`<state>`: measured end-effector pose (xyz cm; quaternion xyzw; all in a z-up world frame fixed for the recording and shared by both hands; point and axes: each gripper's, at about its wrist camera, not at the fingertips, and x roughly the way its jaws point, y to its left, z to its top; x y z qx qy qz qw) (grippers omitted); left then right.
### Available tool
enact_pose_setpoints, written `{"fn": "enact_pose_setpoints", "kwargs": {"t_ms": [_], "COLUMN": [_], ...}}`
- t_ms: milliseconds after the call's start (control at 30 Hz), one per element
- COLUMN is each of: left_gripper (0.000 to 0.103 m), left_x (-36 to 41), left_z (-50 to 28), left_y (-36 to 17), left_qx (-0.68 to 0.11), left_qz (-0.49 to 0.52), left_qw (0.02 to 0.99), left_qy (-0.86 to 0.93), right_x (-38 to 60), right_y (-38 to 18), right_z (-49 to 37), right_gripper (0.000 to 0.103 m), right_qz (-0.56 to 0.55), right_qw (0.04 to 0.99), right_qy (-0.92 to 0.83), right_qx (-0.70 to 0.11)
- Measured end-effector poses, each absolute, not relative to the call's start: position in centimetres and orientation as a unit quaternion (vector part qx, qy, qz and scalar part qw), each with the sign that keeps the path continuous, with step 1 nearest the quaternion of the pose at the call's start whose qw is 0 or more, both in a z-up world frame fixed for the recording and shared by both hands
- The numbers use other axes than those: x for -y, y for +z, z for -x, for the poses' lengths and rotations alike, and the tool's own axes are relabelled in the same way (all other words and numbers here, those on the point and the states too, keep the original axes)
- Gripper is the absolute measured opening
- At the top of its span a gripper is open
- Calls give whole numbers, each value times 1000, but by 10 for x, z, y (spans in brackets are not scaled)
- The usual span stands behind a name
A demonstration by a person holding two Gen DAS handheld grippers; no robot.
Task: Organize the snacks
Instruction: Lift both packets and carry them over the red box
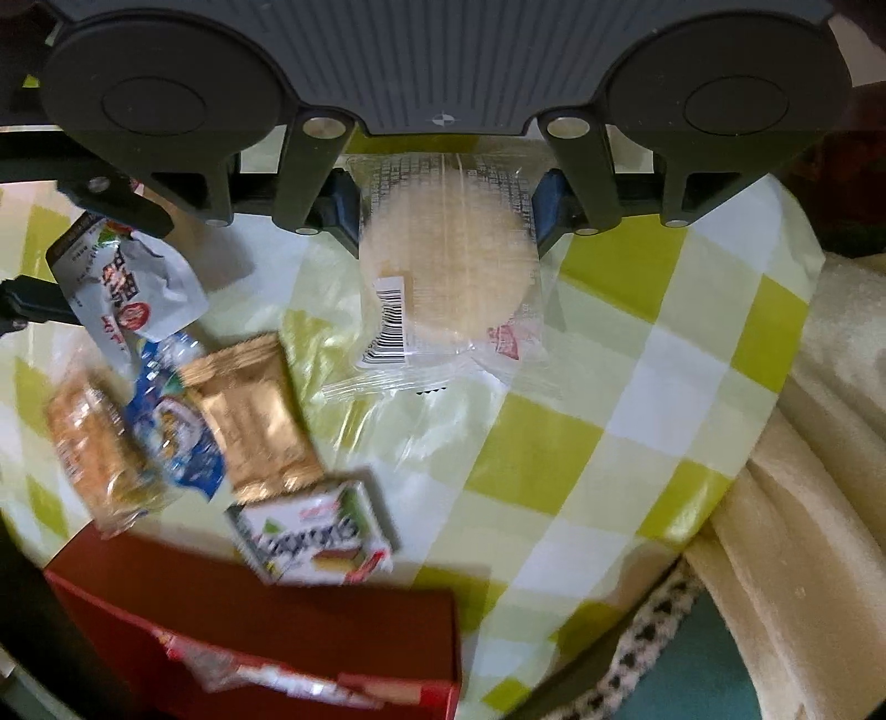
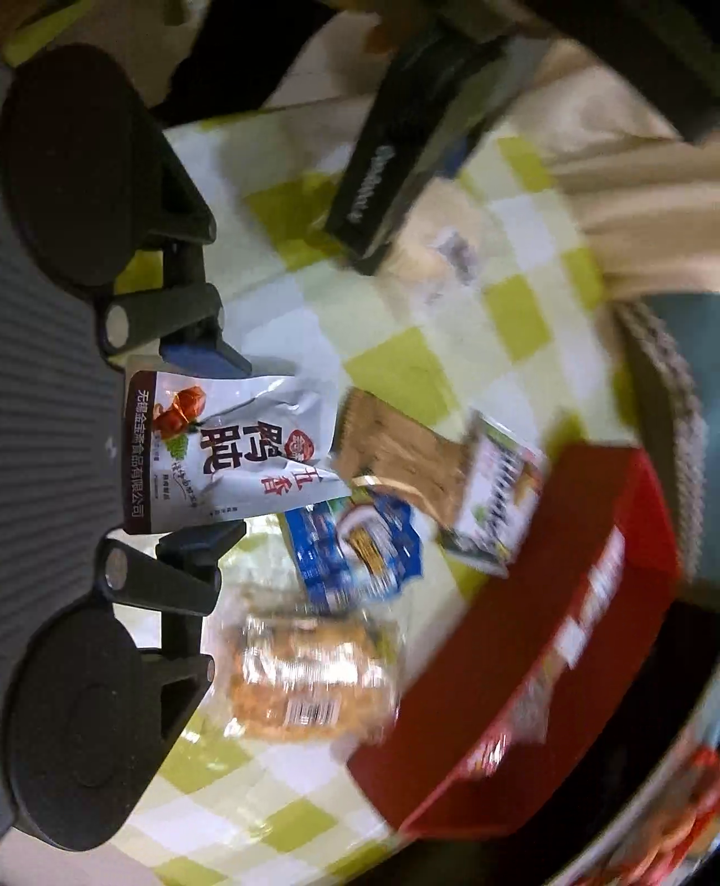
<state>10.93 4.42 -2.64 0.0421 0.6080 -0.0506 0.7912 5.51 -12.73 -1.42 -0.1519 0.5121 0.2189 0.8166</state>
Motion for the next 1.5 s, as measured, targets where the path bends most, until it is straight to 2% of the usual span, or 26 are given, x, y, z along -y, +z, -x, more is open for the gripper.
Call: {"fn": "enact_pose_setpoints", "kwargs": {"t_ms": [333,767,1133,1500], "left_gripper": [65,65,65,65], "left_x": [-23,10,27,46], "left_z": [-116,-143,-189,-249], "left_y": [8,30,55,52], "left_qx": [-574,-532,-490,-481], "left_qz": [-31,-63,-62,-63], "left_qw": [815,842,869,874], "left_qy": [-71,-58,-34,-25], "right_x": [147,165,182,196], "right_y": [26,44,63,59], "right_z": [-79,-116,-158,-217], "right_gripper": [59,59,59,59], "right_qz": [68,56,26,0], "right_qw": [871,898,918,923], "right_qy": [181,125,103,88], "right_qx": [-452,-418,-382,-375]}}
